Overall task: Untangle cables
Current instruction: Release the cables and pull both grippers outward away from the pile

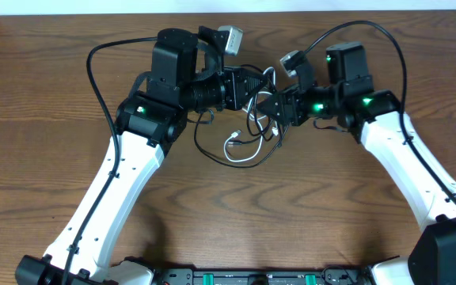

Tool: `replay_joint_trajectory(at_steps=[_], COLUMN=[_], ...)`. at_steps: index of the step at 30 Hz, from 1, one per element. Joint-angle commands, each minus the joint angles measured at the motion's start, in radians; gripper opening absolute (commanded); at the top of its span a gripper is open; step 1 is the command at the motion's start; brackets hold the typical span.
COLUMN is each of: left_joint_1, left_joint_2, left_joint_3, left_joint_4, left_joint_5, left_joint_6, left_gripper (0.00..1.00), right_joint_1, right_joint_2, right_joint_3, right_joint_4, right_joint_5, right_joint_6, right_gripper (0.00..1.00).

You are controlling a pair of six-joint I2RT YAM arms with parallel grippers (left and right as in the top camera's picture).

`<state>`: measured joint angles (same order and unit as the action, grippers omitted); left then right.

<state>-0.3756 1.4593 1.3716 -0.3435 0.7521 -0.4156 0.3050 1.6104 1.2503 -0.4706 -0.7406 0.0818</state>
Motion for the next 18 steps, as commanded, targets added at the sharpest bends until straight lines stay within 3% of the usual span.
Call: replay_joint_trajectory(at_steps=[1,3,5,7,10,15,18], left_joint_1=[0.005,0.011,0.036,0.072,0.172,0.261,0.261], left_joint_2=[-0.008,-0.014,-0.025,-0.034,-0.058,-0.058,-0.05], left_joint_3=[0.021,0.021,0.021,0.021,0.021,0.021,0.021], left_joint_4=[0.025,0.027,0.024,0.013,-0.075,-0.266,-0.334], left_joint_5=[0.054,0.052,0.048,0.035,-0.101,-0.297,-0.3], left_joint_6=[-0.018,-0.021,-0.02,-0.02,-0.018,0.079,0.133], left_gripper=[0.07,0.07,0.07,0.07,0.07,0.07,0.07], right_joint_1=[0.043,0.051,0.038,0.019,-0.033,-0.058,-0.04], right_joint_2=[0.017,0.019,0.019,0.019,0.019,0.019,0.019], right_joint_3=[0.011,0.011,0.01,0.009,0.009,0.009,0.009], right_joint_4=[-0.021,-0.095,-0.169,-0.18,-0.204,-0.199,-0.2], right_joint_5=[0.289,0.559,0.718,0.723,0.689,0.512,0.399], right_joint_6=[0.169,0.404,0.578,0.579,0.554,0.363,0.293], right_gripper=[0.33,0.18,0.1,0.08,0.11,0.2,0.21])
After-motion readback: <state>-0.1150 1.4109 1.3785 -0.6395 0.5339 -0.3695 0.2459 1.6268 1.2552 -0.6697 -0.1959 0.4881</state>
